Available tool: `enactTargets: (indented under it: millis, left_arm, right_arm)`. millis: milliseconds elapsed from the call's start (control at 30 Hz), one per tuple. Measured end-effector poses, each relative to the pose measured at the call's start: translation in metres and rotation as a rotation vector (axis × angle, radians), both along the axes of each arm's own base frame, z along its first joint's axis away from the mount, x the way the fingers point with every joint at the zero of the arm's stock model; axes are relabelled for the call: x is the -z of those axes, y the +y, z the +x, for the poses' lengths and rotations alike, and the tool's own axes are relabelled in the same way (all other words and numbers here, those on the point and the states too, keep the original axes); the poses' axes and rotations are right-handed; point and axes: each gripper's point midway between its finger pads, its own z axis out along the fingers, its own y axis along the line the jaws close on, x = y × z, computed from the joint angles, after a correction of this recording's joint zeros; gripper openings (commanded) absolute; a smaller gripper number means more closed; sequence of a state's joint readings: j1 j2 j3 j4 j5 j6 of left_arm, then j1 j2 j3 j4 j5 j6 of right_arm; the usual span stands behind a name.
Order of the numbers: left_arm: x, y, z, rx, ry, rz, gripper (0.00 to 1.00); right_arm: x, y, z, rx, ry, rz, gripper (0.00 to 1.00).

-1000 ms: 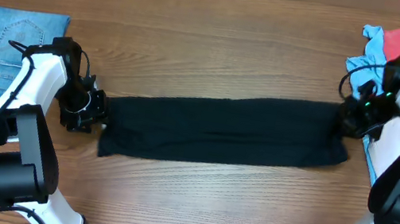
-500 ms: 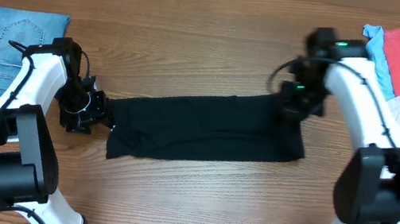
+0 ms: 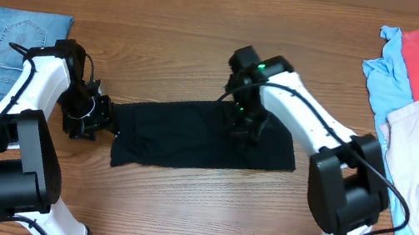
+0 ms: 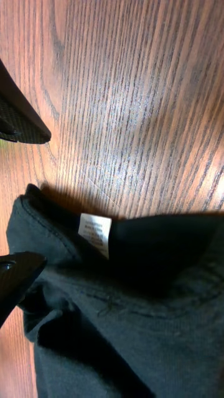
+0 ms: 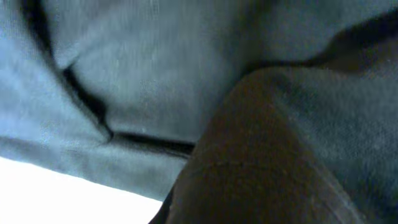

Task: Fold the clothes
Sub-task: 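Fold the strip's right end leftward with the right gripper toward the left gripper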

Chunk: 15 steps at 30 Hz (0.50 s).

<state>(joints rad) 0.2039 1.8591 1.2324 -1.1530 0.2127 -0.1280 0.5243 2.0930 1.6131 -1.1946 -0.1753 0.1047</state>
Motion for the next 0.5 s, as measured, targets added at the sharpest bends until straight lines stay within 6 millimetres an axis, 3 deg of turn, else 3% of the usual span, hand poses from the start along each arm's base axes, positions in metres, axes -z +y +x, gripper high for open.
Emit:
enactTargets:
  millis: [267, 500]
  left_arm:
    - [0.000, 0.000, 0.000, 0.000, 0.000, 0.000, 0.60]
    - [0.000, -0.001, -0.001, -0.001, 0.004, -0.005, 0.66]
  right_arm:
    - [0.005, 0.014, 0.018, -0.006, -0.074, 0.044, 0.27]
    - [0.004, 0.016, 0.020, -0.010, -0.082, 0.054, 0.29]
